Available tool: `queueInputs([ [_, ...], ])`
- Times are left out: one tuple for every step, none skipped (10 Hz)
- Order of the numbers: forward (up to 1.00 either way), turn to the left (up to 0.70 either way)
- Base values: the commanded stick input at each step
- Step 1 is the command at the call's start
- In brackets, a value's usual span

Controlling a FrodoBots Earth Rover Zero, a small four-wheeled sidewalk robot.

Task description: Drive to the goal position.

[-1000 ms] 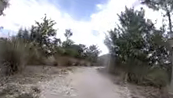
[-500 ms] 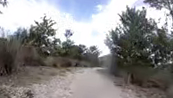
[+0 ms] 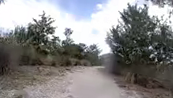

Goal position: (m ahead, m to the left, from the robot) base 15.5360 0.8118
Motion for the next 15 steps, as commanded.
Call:
queueInputs([
  [0.45,0.0],
  [0.45,0.0],
  [0.45,0.0],
  [0.45,0.0],
  [0.45,0.0],
  [0.45,0.0],
  [0.45,0.0],
  [0.45,0.0],
  [0.45,0.0],
  [0.45,0.0],
  [0.45,0.0],
  [0.45,0.0],
  [0.45,0.0],
  [0.45,0.0],
  [0.45,0.0],
])
